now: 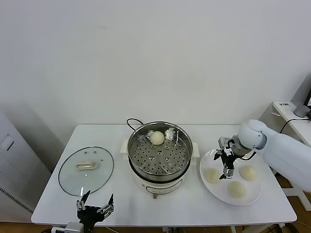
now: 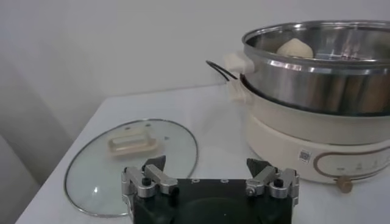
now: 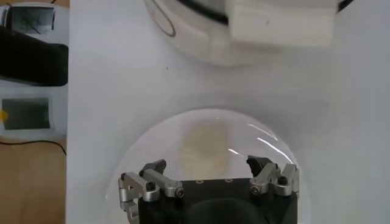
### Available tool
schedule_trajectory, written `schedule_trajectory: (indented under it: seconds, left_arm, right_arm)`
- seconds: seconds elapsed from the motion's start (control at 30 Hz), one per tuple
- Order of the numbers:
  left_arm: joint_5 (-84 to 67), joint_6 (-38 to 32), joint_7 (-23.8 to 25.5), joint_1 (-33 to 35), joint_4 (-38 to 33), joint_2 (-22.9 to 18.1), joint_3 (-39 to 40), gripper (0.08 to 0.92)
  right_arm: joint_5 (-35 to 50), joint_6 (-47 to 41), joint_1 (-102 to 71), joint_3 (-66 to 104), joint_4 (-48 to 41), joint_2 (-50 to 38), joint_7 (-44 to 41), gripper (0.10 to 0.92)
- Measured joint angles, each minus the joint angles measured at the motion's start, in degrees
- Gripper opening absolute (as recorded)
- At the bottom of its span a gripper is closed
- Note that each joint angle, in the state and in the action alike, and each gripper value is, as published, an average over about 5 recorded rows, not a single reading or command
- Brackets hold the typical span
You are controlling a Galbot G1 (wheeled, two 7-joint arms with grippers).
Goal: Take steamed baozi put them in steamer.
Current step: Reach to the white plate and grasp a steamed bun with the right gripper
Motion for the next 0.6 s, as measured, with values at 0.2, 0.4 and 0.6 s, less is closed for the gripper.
schedule_trajectory:
  seconds: [0.2,0.4,0.6]
  left_arm:
    - [0.0,0.1,0.1,-0.1,0.4,0.0,-0.1,0.823]
    - [0.2,0.3,0.3,-0.4,0.4,0.0,-0.2,0.823]
    - [0.2,0.5,0.4,-0.5,0.6,0.0,-0.3,0.823]
  right_arm:
    - [-1.7,1.2,-2.2,1.6,-1.7,1.9,0.2,0.823]
    - [-3.1,1.4,-3.9,2.7,-2.7,2.7,-0.1,0.823]
    - [-4.3,1.8,-5.1,3.4,-3.5,3.1,-0.1,0.823]
